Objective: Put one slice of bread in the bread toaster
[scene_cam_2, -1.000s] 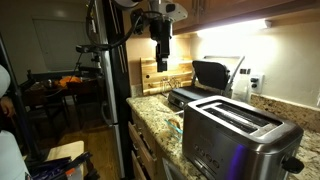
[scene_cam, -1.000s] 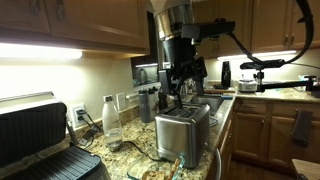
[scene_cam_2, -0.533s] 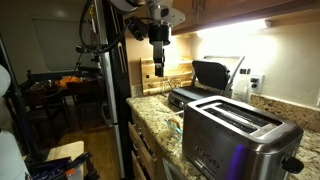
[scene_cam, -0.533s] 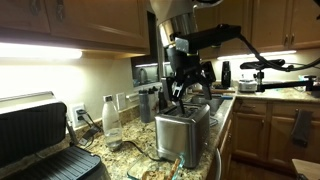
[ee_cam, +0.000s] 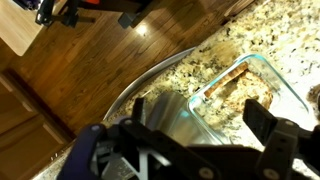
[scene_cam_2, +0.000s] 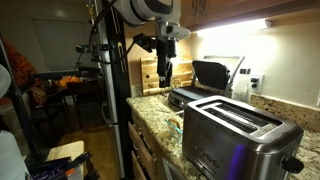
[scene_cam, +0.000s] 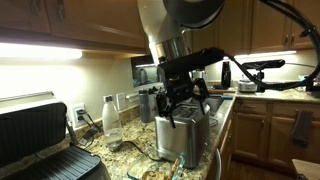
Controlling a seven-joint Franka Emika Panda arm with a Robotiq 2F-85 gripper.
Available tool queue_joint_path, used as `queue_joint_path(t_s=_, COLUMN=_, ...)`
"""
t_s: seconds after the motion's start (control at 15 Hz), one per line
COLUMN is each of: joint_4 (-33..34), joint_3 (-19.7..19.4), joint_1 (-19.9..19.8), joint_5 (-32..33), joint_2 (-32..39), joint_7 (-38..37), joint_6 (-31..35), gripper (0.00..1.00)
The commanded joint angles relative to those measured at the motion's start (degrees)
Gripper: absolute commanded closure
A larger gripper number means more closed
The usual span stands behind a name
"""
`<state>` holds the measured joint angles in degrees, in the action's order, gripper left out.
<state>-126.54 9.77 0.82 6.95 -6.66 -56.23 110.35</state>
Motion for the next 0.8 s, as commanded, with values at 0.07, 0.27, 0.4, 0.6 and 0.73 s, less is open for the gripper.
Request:
queue_joint_path(t_s=0.07, joint_4=5.03, joint_3=-1.48, joint_1=1.28, joint_5=-0.31, joint_2=8.29, joint_7=-5.56, joint_6=2.90, gripper=0.00)
queue_joint_path(t_s=0.27, joint_4=7.26, joint_3=-2.57, joint_1=1.93, joint_5=-0.93, joint_2=11.61, joint_7=-6.82, joint_6=3.18, gripper=0.00)
queue_joint_path(t_s=0.4, joint_4=8.28, joint_3=-3.14, joint_1=2.47, joint_5=-1.72, joint_2=13.05, joint_7=-7.29, joint_6=3.37, gripper=0.00)
queue_joint_path(t_s=0.6, joint_4=8.97, joint_3=-3.55, joint_1=3.18, joint_5=-3.47, joint_2=14.29, joint_7=-8.01, joint_6=3.59, gripper=0.00)
queue_joint_path(t_s=0.73, joint_4=8.69, joint_3=-3.64, joint_1=3.62, joint_5=-5.03, joint_2=14.50, joint_7=-8.38, joint_6=3.95, gripper=0.00)
